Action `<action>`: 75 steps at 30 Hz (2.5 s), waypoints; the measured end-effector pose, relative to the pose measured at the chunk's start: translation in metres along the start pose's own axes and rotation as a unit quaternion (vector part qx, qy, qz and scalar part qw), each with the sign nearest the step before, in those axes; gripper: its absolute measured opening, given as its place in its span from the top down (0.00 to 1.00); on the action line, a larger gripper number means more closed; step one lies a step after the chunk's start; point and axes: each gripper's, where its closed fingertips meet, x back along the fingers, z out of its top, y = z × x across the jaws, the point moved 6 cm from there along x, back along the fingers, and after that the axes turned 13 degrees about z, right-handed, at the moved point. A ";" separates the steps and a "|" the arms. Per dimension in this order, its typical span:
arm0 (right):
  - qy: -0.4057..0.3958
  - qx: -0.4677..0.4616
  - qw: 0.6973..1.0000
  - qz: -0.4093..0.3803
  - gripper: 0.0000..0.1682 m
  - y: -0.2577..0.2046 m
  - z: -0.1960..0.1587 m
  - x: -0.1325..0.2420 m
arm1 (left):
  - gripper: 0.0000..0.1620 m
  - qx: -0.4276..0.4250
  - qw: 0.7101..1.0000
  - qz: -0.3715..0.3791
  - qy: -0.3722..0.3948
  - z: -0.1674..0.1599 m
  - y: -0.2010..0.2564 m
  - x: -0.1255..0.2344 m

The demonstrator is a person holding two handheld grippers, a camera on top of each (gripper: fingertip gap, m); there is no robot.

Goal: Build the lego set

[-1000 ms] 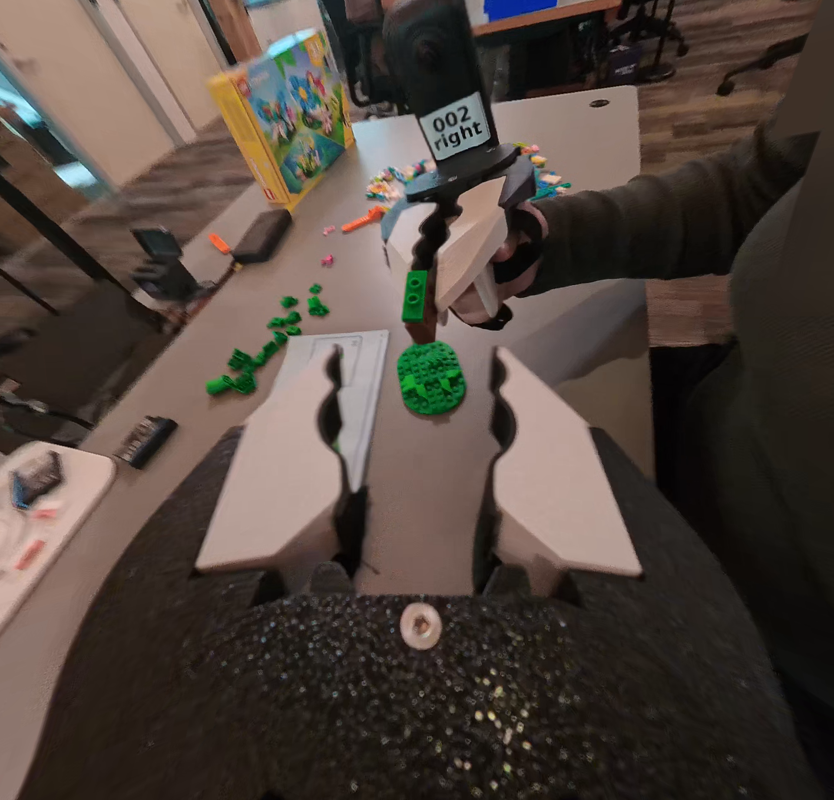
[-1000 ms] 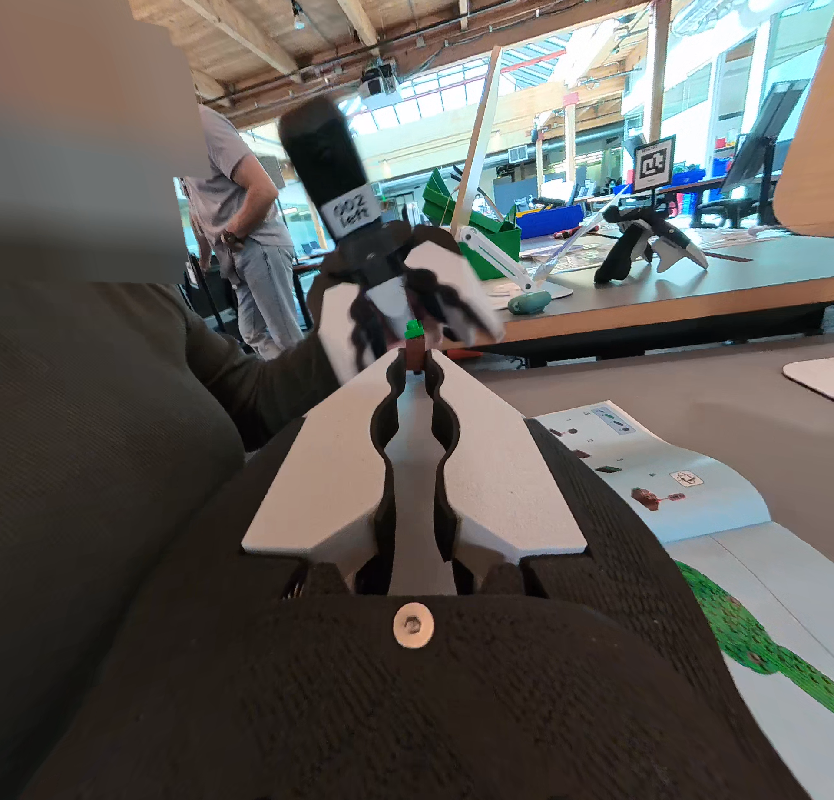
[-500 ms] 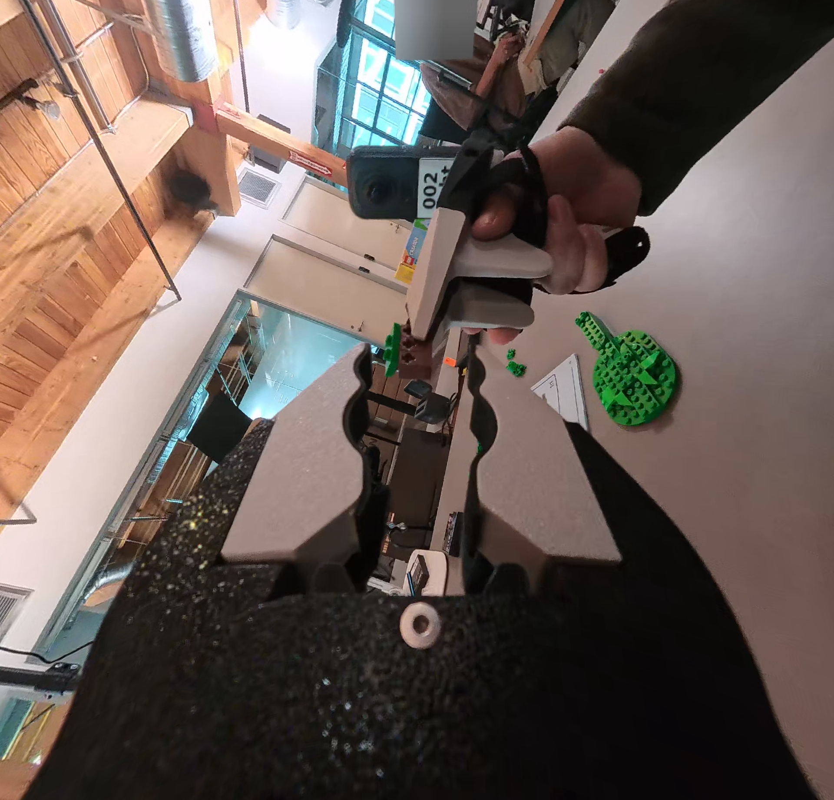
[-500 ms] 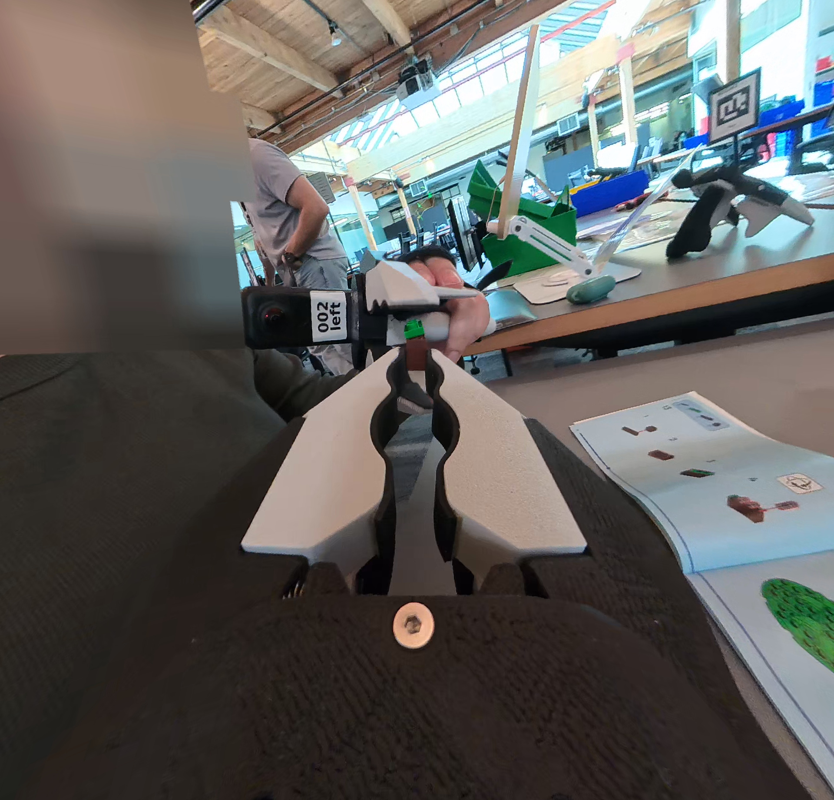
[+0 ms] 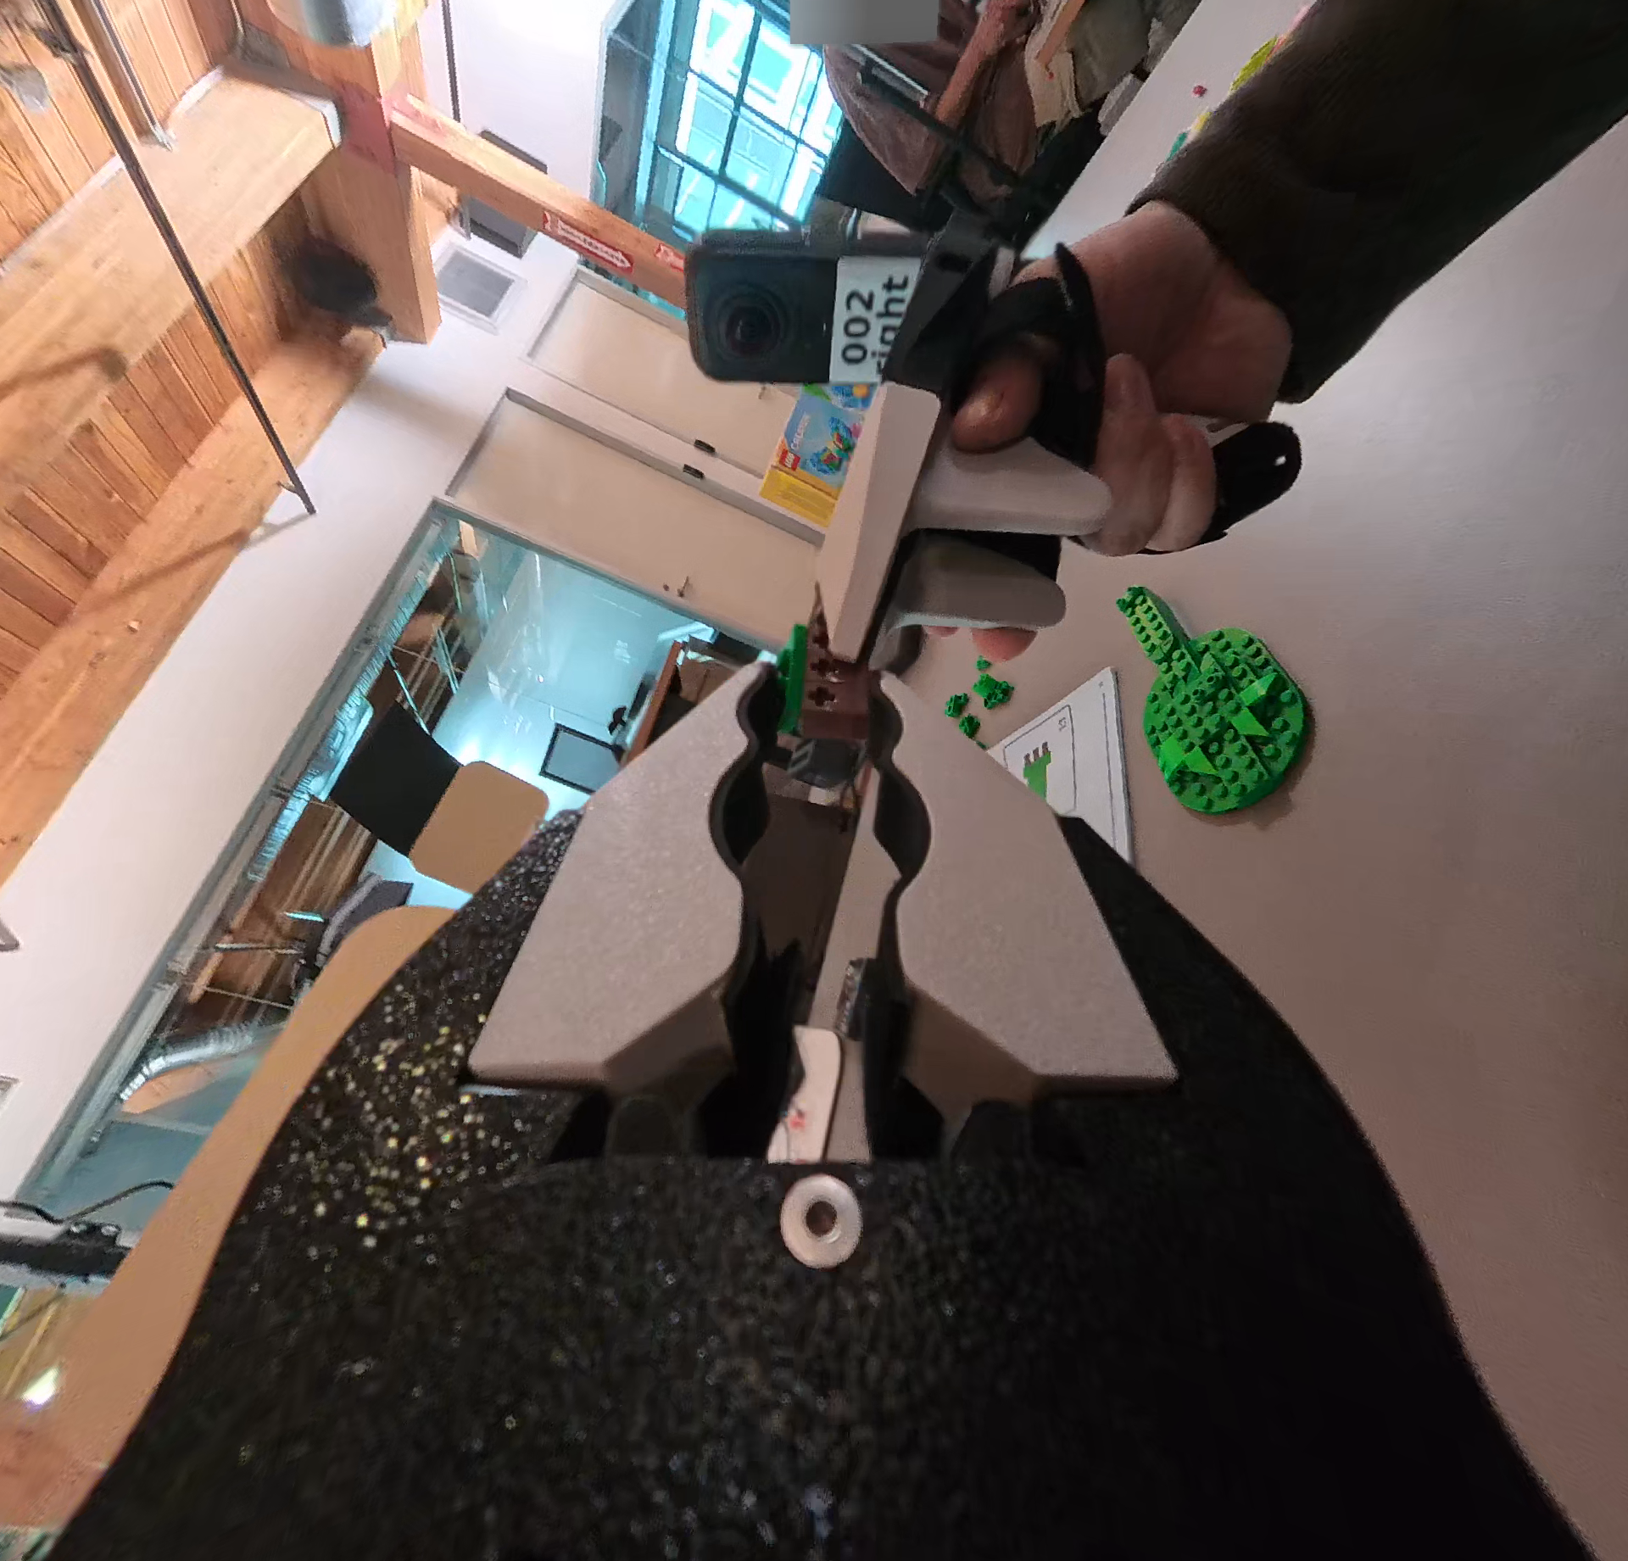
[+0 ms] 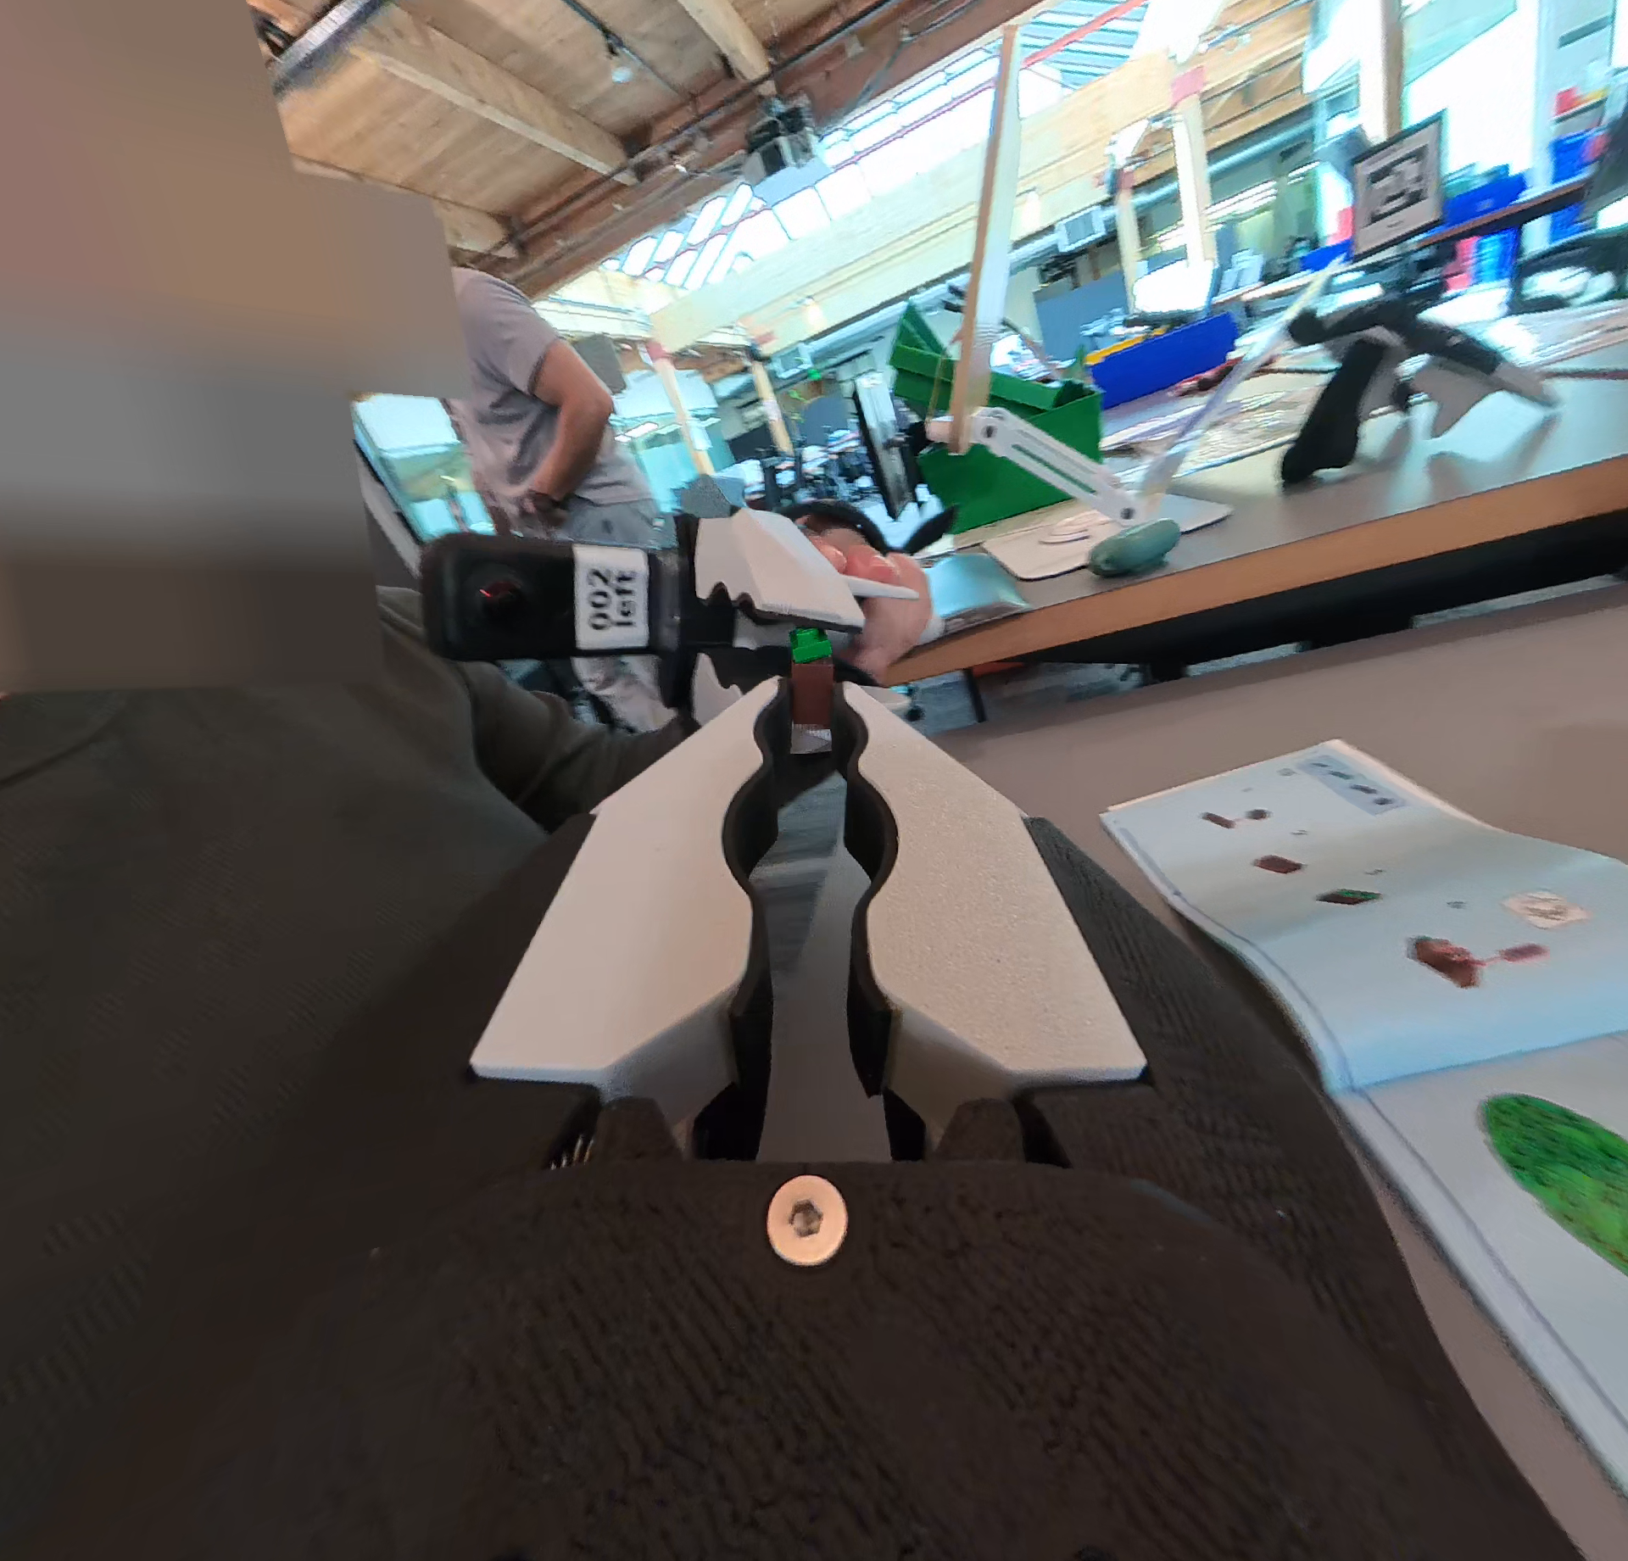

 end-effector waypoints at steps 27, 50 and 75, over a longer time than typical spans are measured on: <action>-0.195 0.415 0.888 -0.046 0.86 -0.044 0.013 -0.009 | 0.89 0.323 0.933 -0.135 0.081 0.008 -0.008 0.006; -0.119 0.263 0.954 -0.078 0.87 -0.034 0.021 -0.008 | 0.89 0.268 0.960 -0.052 0.062 0.003 -0.007 0.005; -0.075 0.054 0.995 -0.043 0.96 -0.016 0.010 -0.011 | 0.90 0.066 0.997 0.002 0.035 0.004 -0.006 0.002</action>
